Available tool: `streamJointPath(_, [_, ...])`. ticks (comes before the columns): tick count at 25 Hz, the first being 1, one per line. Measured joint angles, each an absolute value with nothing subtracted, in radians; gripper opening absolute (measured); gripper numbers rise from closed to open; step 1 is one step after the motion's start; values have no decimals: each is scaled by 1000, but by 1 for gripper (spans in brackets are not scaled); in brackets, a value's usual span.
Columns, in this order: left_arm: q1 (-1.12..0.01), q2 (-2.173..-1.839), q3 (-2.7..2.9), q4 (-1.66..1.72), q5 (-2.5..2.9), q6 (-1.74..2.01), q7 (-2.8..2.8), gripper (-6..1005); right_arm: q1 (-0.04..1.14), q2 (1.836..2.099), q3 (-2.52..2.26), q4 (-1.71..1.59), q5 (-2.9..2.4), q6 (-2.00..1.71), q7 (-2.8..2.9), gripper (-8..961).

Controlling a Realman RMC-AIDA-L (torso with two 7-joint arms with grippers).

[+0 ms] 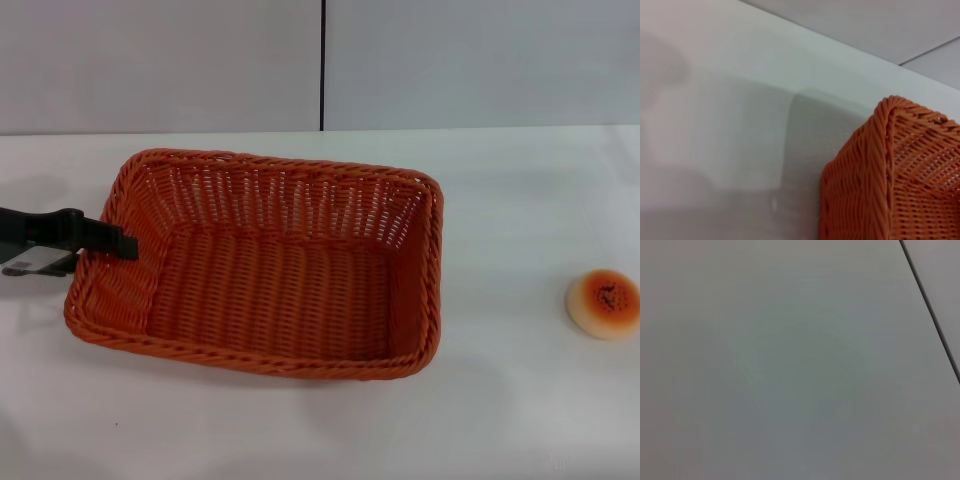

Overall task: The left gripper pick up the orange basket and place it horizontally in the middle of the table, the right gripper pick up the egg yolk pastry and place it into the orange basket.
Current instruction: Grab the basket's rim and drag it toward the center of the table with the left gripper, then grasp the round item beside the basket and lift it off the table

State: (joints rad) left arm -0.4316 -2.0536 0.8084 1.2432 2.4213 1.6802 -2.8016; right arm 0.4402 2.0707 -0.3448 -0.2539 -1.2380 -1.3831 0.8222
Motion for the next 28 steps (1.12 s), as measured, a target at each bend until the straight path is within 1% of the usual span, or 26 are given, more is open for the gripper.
streamJointPath(2, [-431,-2052,808,1240,2422,1680,-2797,435,440,2071,-346,-253,-1238,-1385,822,572])
streamJointPath(7, [-428,-2038,795,1209,2427,1669,-2763,543,440,2072,-347,-250,-1238,-1388,822,569])
streamJointPath(14, [-445,-2015,625,1124,2376,1696,-2674,573,440,2072,-348,-249,-1238,-1390,822,566])
streamJointPath(19, [-446,-1971,527,1008,2241,1700,-2601,574,439,2072,-357,-255,-1258,-1399,832,563])
streamJointPath(21, [-446,-1971,527,1008,2241,1700,-2601,575,430,2070,-372,-270,-1279,-1415,843,562])
streamJointPath(22, [-424,-1952,447,950,2128,1703,-2520,575,425,2070,-383,-284,-1295,-1419,857,561])
streamJointPath(23, [-420,-1951,432,941,2108,1703,-2497,575,412,2069,-435,-379,-1395,-1404,950,561])
streamJointPath(25, [-410,-1947,389,911,2056,1703,-2432,575,409,2069,-459,-441,-1458,-1389,1012,560])
streamJointPath(28, [-384,-1947,320,814,1931,1701,-2241,576,410,2071,-505,-645,-1705,-1337,1301,558])
